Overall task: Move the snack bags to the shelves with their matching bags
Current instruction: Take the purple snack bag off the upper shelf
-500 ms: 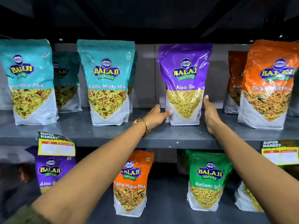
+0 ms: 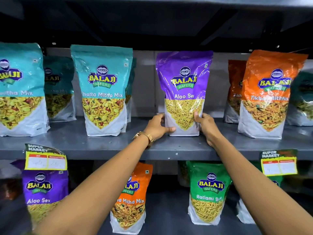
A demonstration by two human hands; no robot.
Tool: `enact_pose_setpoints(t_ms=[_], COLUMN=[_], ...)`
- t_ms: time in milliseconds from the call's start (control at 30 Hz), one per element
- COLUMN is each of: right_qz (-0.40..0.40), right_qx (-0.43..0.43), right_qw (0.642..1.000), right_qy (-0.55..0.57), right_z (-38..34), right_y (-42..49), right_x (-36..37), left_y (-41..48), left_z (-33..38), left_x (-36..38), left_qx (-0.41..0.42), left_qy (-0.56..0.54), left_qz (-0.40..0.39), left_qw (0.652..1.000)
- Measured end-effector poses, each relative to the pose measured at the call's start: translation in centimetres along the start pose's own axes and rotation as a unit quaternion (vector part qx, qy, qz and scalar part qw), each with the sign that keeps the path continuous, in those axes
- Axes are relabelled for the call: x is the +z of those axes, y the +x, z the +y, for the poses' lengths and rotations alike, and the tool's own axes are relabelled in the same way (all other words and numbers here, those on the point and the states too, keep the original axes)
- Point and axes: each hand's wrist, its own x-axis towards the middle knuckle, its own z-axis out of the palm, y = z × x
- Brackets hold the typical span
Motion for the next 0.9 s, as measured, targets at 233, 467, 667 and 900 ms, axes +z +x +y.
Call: enact_pose_setpoints(t_ms=[233, 467, 667, 900], right_qz=[-0.039, 0.004, -0.018, -0.006], right_qx=[-0.047, -0.110, -0.104, -0.132], right_qw=[0.998, 0.994, 0.994, 0.991], right_qy=[0.011, -0.016, -0.033, -0.019], right_z=[-2.1, -3.8, -4.2, -4.0], right_y=[-4.4, -10.9, -23.6, -26.3], right_x=[-0.2, -1.1, -1.1, -1.2], left_y=[-2.4, -8.6, -22.8, -24.6], left_z=[0.8, 3.0, 4.2, 4.4], left_x=[-1.3, -1.5, -2.3, -2.7], left_qx=[0.014, 0.043, 0.019, 0.060], left_qy=[-0.005, -0.071, -0.111, -0.095], left_qz=[0.006, 0.015, -0.010, 0.006], left_qw=[1.000, 0.996, 0.994, 0.994])
